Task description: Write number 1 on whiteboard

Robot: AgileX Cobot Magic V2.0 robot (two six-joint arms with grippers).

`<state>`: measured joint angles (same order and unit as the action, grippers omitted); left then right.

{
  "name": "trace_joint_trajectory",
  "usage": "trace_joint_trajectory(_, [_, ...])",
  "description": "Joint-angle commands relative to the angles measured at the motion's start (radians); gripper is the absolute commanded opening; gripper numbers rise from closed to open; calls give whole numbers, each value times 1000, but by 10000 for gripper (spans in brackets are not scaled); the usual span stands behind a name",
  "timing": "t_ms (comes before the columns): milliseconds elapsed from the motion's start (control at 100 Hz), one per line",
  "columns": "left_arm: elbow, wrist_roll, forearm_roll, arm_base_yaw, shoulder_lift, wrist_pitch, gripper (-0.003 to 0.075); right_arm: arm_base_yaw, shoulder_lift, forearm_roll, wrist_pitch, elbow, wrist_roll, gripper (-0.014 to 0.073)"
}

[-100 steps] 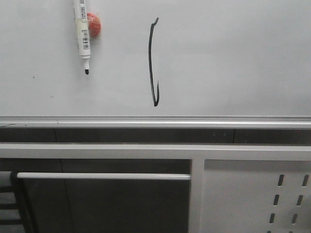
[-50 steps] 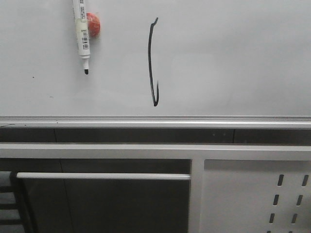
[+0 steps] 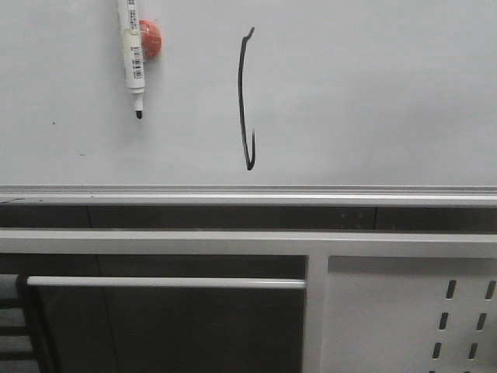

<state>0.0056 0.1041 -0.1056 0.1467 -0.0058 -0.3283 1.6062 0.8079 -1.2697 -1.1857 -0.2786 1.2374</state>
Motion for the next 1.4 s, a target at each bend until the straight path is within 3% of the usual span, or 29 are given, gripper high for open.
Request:
trace_joint_trajectory(0, [22,-10,-14,-2,-26,52,-18,-1,9,34,-98,-51,-9,-71])
trace_joint_trajectory(350, [22,-10,-14,-2,-26,52,-18,-4,9,5,2,-106,24,-71])
trace_joint_trajectory(570, [22,-10,-14,-2,-26,52,-18,-4,-67,-160,64,-171,510,-71])
trace_joint_trajectory(780, [22,-10,-14,-2,-26,52,-18,-4,-216,-478,175,-282,917,-71])
trace_joint_trajectory(850, [22,-10,-14,-2,-26,52,-18,-4,-256,-585,175,-294,1001,-71])
trace_joint_trajectory(970, [22,-10,-14,-2,-26,52,-18,-4,-312,-587,183,-290,1095,-71])
trace_joint_trajectory(1080, [22,-10,-14,-2,-26,52,-18,-4,-340,-572,191,-280,1114,-71])
trace_joint_trajectory(1230, [22,-10,-14,-2,-26,52,-18,-4,-340,-412,130,-226,1028,-71])
trace_joint_trajectory(1390, [22,-10,-14,-2,-26,52,-18,-4,-340,-386,99,-226,1023,-71])
